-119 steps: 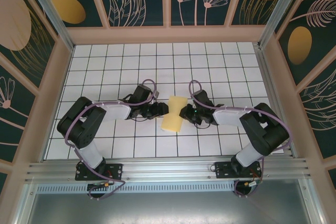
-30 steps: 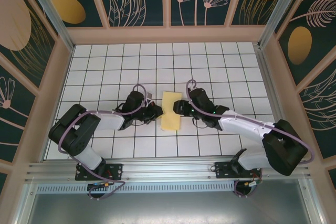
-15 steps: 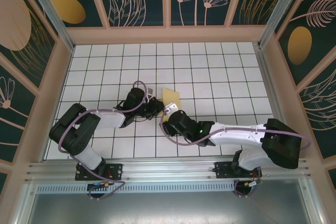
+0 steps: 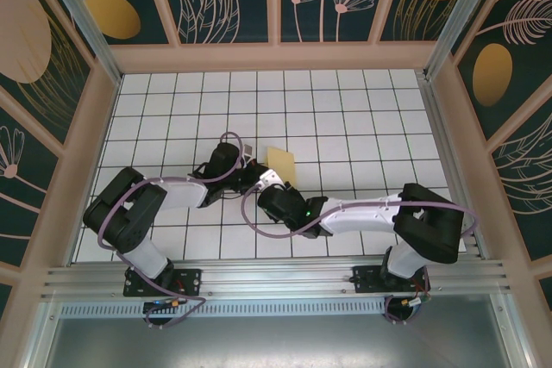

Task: Fold a paper plane with a square sheet of paper (pick it up from the middle)
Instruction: Fold the triangle a second time at the center of the table.

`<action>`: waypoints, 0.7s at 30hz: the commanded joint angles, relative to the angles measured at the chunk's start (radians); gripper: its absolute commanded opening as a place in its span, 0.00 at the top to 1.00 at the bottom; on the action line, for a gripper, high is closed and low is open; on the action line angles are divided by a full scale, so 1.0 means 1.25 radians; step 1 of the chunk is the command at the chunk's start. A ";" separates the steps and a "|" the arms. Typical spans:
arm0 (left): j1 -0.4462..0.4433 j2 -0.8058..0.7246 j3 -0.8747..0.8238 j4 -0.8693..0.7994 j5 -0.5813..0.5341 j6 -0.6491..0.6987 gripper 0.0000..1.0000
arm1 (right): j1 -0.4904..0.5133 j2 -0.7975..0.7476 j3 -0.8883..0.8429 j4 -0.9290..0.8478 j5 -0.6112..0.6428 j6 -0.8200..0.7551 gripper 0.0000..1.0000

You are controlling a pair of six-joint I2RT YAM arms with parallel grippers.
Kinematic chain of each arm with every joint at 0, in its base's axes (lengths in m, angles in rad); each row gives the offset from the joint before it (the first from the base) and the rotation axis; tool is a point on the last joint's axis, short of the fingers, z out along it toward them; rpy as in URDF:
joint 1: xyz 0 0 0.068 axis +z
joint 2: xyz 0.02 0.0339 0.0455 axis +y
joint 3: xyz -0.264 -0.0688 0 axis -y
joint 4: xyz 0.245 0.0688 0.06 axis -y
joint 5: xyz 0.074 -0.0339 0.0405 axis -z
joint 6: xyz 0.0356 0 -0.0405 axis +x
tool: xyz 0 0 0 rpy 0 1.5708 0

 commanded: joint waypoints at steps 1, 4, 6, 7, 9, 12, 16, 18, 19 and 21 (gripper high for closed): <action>-0.001 0.015 0.021 -0.023 -0.001 0.025 0.92 | 0.003 0.006 0.023 -0.021 0.030 0.002 0.60; -0.001 0.016 0.023 -0.028 0.000 0.029 0.91 | -0.005 0.003 0.025 -0.033 0.029 0.022 0.68; -0.001 0.015 0.025 -0.036 -0.002 0.034 0.90 | -0.009 0.001 0.027 -0.040 0.018 0.028 0.71; -0.001 0.014 0.026 -0.042 -0.004 0.037 0.90 | -0.012 0.001 0.029 -0.040 0.007 0.028 0.73; -0.001 0.014 0.029 -0.050 -0.003 0.045 0.87 | -0.016 0.000 0.030 -0.040 -0.012 0.032 0.77; -0.001 0.008 0.031 -0.061 -0.005 0.053 0.81 | -0.027 -0.003 0.030 -0.040 -0.040 0.047 0.84; -0.001 -0.015 0.034 -0.102 -0.036 0.072 0.66 | -0.049 -0.012 0.031 -0.044 -0.081 0.067 0.94; -0.001 -0.026 0.038 -0.125 -0.054 0.081 0.52 | -0.059 -0.021 0.027 -0.040 -0.098 0.078 0.94; -0.001 -0.033 0.038 -0.136 -0.065 0.084 0.49 | -0.067 -0.025 0.023 -0.034 -0.112 0.085 0.95; -0.002 -0.049 0.038 -0.161 -0.090 0.093 0.41 | -0.082 -0.036 0.014 -0.025 -0.140 0.097 0.97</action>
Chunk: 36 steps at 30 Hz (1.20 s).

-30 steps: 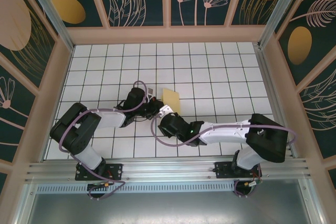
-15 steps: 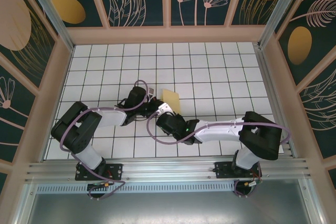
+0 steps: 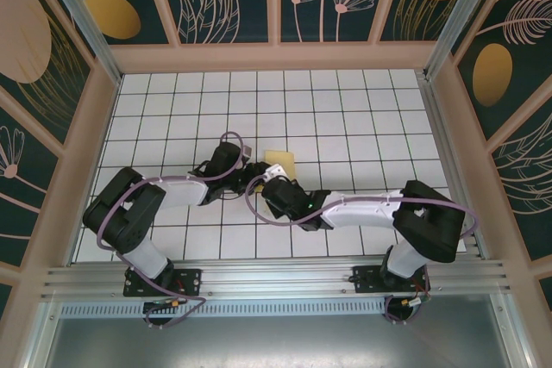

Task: Fold a paper plane with a square sheet of paper (pick it up from the middle)
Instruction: Fold the triangle a second time at the center of the table.

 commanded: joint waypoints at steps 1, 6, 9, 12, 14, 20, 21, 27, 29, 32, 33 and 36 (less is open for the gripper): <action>-0.001 -0.046 0.019 -0.070 -0.059 0.031 0.39 | -0.024 -0.040 0.005 0.006 -0.059 0.040 0.97; -0.001 -0.095 0.007 -0.129 -0.130 0.052 0.32 | -0.075 -0.082 -0.026 0.045 -0.146 0.080 0.97; -0.001 -0.116 -0.004 -0.142 -0.150 0.063 0.32 | -0.113 -0.104 -0.042 0.064 -0.217 0.107 0.97; -0.001 -0.127 -0.008 -0.147 -0.152 0.075 0.34 | -0.149 -0.118 -0.055 0.072 -0.266 0.133 0.96; -0.001 -0.128 -0.005 -0.156 -0.155 0.087 0.38 | -0.171 -0.118 -0.060 0.073 -0.305 0.141 0.96; -0.001 -0.126 -0.002 -0.165 -0.144 0.115 0.61 | -0.203 -0.089 -0.064 0.080 -0.412 0.145 0.96; -0.001 -0.121 -0.001 -0.166 -0.141 0.120 0.64 | -0.207 -0.080 -0.062 0.081 -0.426 0.145 0.96; -0.001 -0.100 -0.004 -0.166 -0.118 0.128 0.79 | -0.249 -0.041 -0.066 0.100 -0.492 0.164 0.95; -0.001 -0.094 -0.009 -0.162 -0.112 0.128 0.84 | -0.259 -0.035 -0.072 0.116 -0.506 0.169 0.95; -0.002 -0.092 -0.017 -0.152 -0.102 0.127 0.88 | -0.274 -0.031 -0.089 0.153 -0.536 0.178 0.95; -0.002 -0.090 -0.017 -0.151 -0.096 0.130 0.89 | -0.279 -0.029 -0.095 0.164 -0.543 0.182 0.95; -0.007 -0.076 -0.008 -0.154 -0.076 0.143 0.89 | -0.294 -0.024 -0.109 0.182 -0.559 0.189 0.95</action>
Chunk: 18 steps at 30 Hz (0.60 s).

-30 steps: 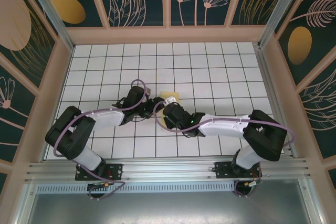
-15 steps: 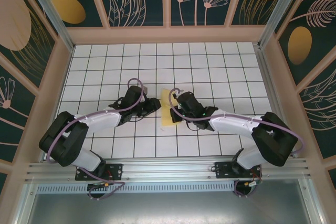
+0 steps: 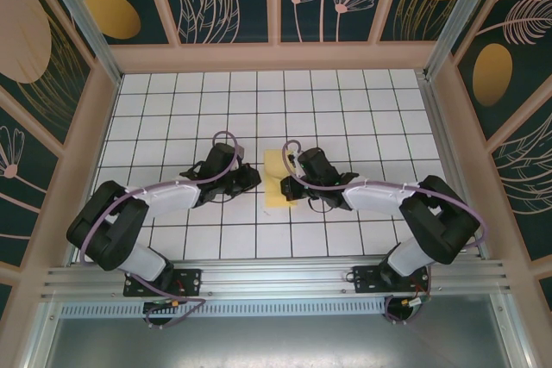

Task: Fold a paper plane with a square sheet of paper (pick it up from the middle)
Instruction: Fold the triangle a second time at the center of the table.

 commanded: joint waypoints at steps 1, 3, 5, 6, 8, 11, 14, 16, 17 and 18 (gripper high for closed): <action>-0.010 0.024 0.004 -0.001 0.033 0.027 0.89 | -0.018 0.015 -0.020 0.052 -0.047 0.020 0.95; -0.017 0.035 0.012 -0.004 0.039 0.032 0.89 | -0.028 0.019 -0.024 0.057 -0.057 0.019 0.95; -0.027 0.050 0.023 -0.003 0.047 0.035 0.89 | -0.033 0.022 -0.028 0.060 -0.061 0.017 0.95; -0.032 0.060 0.030 -0.003 0.050 0.037 0.89 | -0.038 0.021 -0.033 0.067 -0.063 0.018 0.95; -0.043 0.074 0.046 -0.008 0.053 0.044 0.89 | -0.045 0.023 -0.041 0.077 -0.073 0.019 0.95; -0.049 0.091 0.062 -0.021 0.044 0.050 0.89 | -0.056 0.025 -0.050 0.090 -0.086 0.021 0.94; -0.052 0.101 0.068 -0.022 0.046 0.051 0.89 | -0.070 0.030 -0.059 0.108 -0.102 0.026 0.94; -0.055 0.111 0.069 -0.023 0.051 0.054 0.89 | -0.075 0.032 -0.061 0.115 -0.111 0.028 0.94; -0.056 0.117 0.072 -0.022 0.053 0.055 0.90 | -0.076 0.033 -0.063 0.119 -0.115 0.028 0.94; -0.058 0.122 0.073 -0.023 0.055 0.055 0.90 | -0.079 0.034 -0.063 0.121 -0.116 0.029 0.94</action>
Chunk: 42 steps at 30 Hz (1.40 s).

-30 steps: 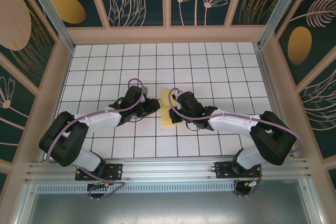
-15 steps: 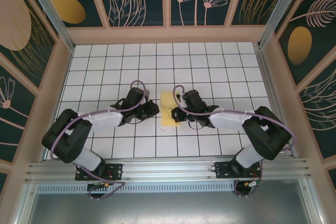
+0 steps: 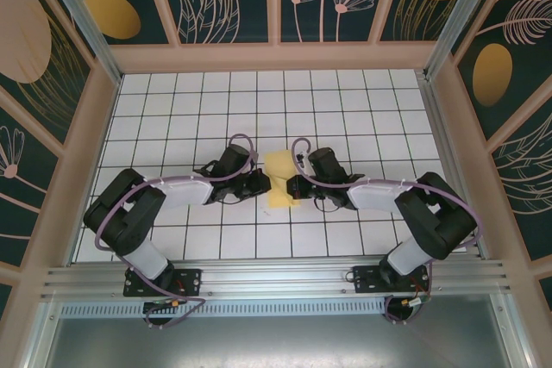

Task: Fold a paper plane with a square sheet of paper (pick it up from the middle)
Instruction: Fold the triangle a second time at the center of the table.

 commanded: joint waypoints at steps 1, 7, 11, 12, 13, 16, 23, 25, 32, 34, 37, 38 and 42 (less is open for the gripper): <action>-0.011 0.025 0.019 -0.018 0.017 0.020 0.90 | -0.010 0.013 -0.013 0.044 -0.029 0.011 0.94; -0.016 0.038 0.021 -0.007 0.020 0.015 0.91 | -0.021 0.019 -0.022 0.061 -0.042 0.017 0.94; -0.017 0.051 0.028 -0.014 0.011 0.018 0.91 | -0.024 0.020 -0.022 0.066 -0.049 0.015 0.93; -0.019 0.052 0.026 -0.016 0.000 0.020 0.91 | -0.025 0.022 -0.022 0.067 -0.050 0.013 0.93; -0.019 0.051 0.025 -0.020 -0.012 0.022 0.91 | -0.027 0.023 -0.022 0.066 -0.051 0.012 0.93; -0.018 0.082 0.024 -0.031 -0.018 0.032 0.91 | -0.034 0.025 -0.022 0.064 -0.056 0.006 0.93; -0.019 0.101 0.018 -0.043 -0.040 0.042 0.92 | -0.057 0.032 -0.012 0.049 -0.071 -0.021 0.92; -0.018 0.104 0.019 -0.049 -0.044 0.048 0.92 | -0.064 0.037 -0.005 0.042 -0.081 -0.033 0.92; -0.019 0.115 0.027 -0.073 -0.057 0.067 0.92 | -0.081 0.070 0.040 0.003 -0.118 -0.083 0.91; -0.018 0.118 0.031 -0.078 -0.060 0.070 0.92 | -0.085 0.081 0.053 -0.009 -0.126 -0.097 0.91; -0.018 0.119 0.035 -0.088 -0.067 0.077 0.92 | -0.093 0.096 0.072 -0.025 -0.142 -0.117 0.90; -0.019 0.119 0.036 -0.094 -0.072 0.080 0.92 | -0.096 0.103 0.080 -0.031 -0.147 -0.124 0.90; -0.018 0.117 0.042 -0.112 -0.089 0.090 0.92 | -0.102 0.123 0.114 -0.073 -0.165 -0.148 0.89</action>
